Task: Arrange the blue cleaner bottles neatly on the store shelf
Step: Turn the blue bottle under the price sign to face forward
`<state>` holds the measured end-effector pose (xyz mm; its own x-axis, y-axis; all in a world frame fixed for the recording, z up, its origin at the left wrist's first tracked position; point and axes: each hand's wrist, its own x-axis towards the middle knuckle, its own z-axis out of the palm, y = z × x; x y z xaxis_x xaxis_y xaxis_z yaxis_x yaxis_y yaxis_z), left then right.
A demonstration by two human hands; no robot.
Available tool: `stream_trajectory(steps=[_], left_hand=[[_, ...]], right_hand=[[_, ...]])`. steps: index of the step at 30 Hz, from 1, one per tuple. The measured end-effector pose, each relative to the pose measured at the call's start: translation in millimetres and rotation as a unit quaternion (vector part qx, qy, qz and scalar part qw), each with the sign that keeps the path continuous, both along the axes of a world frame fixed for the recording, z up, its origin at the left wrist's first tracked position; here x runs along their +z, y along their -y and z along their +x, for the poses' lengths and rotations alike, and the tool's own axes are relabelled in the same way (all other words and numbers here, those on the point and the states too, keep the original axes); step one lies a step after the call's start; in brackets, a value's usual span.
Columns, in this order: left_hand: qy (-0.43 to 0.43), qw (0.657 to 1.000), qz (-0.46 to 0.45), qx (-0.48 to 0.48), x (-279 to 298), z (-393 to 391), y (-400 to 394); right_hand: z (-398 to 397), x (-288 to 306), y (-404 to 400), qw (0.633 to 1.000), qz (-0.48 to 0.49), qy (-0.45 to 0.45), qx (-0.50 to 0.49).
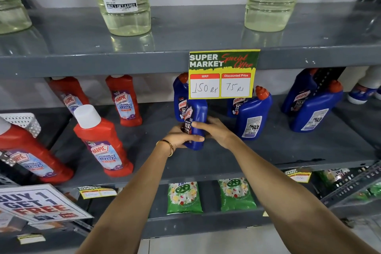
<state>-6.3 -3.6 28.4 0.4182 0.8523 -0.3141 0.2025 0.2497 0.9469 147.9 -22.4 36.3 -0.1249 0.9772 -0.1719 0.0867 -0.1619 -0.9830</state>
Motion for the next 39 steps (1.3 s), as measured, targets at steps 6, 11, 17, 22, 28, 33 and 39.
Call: stream_trajectory(steps=[6,11,17,22,28,33,39], left_hand=[[0.030,0.997,0.003,0.077,-9,-5,-4],[0.010,0.994,0.039,0.106,-17,-15,-11],[-0.046,0.984,0.097,0.140,-30,-22,-14],[-0.088,0.973,0.140,0.161,-35,-21,-12],[-0.112,0.970,0.146,0.160,-33,-20,-13],[-0.134,0.965,0.152,0.165,-35,-17,-8],[-0.129,0.943,0.116,0.285,-44,-11,15]], right_hand=[[1,-2,-3,0.999,0.037,0.000,-0.020],[-4,-3,-9,0.999,0.045,0.020,-0.013],[-4,-7,-12,0.997,0.043,0.057,0.012],[-5,-11,-14,0.997,0.037,0.069,-0.002],[-4,-12,-13,0.997,0.031,0.066,-0.009],[-7,-15,-11,0.997,0.027,0.063,-0.035],[1,-27,8,0.983,0.007,0.088,-0.164]])
